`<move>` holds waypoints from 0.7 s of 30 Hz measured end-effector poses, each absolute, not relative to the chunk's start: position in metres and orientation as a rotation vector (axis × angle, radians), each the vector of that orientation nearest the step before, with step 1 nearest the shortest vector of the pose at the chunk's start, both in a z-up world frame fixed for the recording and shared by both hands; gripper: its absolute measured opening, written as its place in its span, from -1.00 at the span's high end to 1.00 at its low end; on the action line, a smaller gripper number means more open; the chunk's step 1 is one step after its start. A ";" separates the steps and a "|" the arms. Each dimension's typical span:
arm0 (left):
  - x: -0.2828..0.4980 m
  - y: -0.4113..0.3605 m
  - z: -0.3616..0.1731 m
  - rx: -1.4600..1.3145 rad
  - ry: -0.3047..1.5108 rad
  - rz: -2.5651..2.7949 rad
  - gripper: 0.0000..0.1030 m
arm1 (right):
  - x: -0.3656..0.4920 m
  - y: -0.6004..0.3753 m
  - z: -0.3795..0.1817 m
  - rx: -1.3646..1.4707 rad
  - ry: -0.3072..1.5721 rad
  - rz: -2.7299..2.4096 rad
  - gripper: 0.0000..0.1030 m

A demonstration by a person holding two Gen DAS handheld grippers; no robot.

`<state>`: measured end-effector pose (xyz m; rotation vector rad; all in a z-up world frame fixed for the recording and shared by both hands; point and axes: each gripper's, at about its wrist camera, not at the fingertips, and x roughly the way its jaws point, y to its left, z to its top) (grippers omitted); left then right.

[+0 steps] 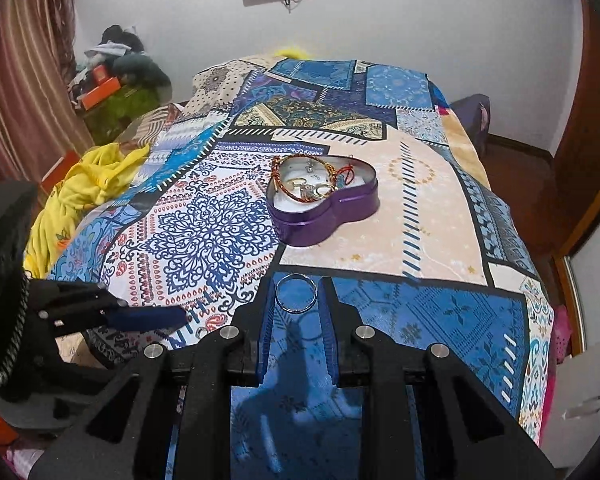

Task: Organize jewelry
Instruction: 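Grasp the last silver ring from the bed with the right gripper, then lower the silver ring into the purple tin and open the right gripper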

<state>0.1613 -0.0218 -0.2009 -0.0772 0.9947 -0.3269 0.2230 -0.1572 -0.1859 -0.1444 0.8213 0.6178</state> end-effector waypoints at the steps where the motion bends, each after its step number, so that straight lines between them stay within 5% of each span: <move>1: 0.162 -0.023 -0.202 -0.076 0.993 -0.322 0.38 | 0.223 -0.157 -0.187 -0.144 0.822 0.617 0.62; 9: 0.168 -0.016 -0.205 -0.114 0.997 -0.291 0.83 | 0.221 -0.158 -0.187 -0.141 0.816 0.629 0.62; 21: 0.178 0.003 -0.175 -0.111 0.917 -0.239 0.83 | 0.226 -0.165 -0.173 -0.125 0.774 0.620 0.61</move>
